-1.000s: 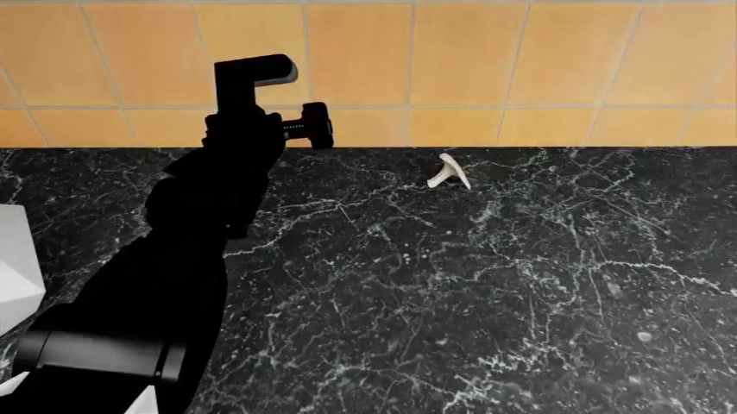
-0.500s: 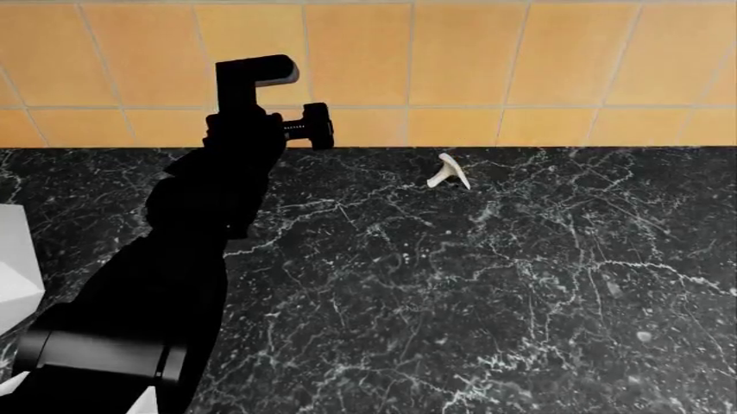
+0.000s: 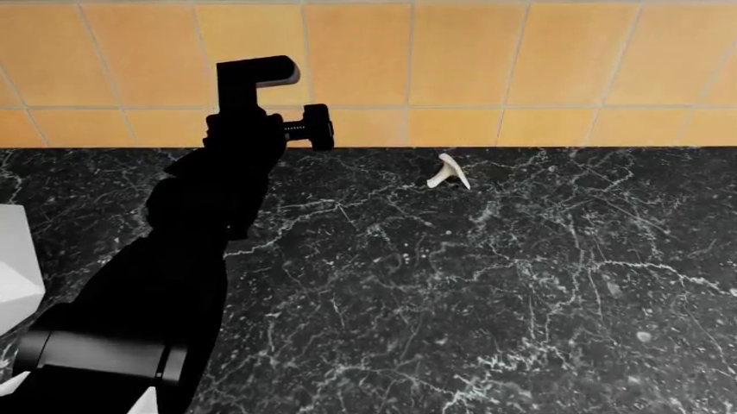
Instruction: Pick the cereal and honey bottle from the counter and place them in the cabinets closest to them.
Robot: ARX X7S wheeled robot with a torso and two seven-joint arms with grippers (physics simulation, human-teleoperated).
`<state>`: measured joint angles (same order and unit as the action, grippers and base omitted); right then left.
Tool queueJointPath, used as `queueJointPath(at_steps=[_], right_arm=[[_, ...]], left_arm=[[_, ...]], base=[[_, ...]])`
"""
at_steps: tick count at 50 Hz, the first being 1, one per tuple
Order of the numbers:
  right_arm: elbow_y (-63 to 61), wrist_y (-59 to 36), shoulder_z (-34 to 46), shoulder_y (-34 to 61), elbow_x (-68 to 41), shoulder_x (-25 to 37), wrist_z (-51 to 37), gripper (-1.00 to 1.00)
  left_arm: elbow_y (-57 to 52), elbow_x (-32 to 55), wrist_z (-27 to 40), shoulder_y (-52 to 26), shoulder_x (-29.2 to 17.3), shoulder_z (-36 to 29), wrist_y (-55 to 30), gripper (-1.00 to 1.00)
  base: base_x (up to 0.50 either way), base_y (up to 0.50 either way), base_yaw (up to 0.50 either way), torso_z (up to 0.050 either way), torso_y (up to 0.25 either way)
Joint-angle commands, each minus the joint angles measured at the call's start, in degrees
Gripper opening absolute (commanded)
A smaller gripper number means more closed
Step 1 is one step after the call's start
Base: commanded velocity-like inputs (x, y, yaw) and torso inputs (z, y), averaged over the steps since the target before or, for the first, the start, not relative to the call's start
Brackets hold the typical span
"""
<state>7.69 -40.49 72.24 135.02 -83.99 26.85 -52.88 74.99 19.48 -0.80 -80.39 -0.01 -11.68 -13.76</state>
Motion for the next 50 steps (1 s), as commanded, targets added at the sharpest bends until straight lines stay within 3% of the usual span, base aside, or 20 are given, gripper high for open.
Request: queueJointPath(at_steps=[1, 25, 50], right_arm=[[26.27, 2.03, 10.06, -11.27, -14.82, -3.5, 12.86, 1.0], [9.23, -1.53, 7.54, -3.8, -13.39, 0.88, 2.79, 1.0], [-10.98, -2.94, -5.66, -0.6, -8.09, 4.36, -5.59, 1.0]], left_arm=[[0.0, 0.21, 0.05, -0.05, 0.0, -0.61, 0.06, 1.0], [0.0, 0.24, -0.09, -0.02, 0.0, -0.87, 0.07, 1.0], [0.0, 0.15, -0.17, 0.05, 0.0, -0.84, 0.31, 1.0]], base=[[0.02, 0.01, 0.01, 0.0, 0.0], [0.02, 0.0, 0.01, 0.0, 0.0], [0.0, 0.0, 0.0, 0.0, 0.0]])
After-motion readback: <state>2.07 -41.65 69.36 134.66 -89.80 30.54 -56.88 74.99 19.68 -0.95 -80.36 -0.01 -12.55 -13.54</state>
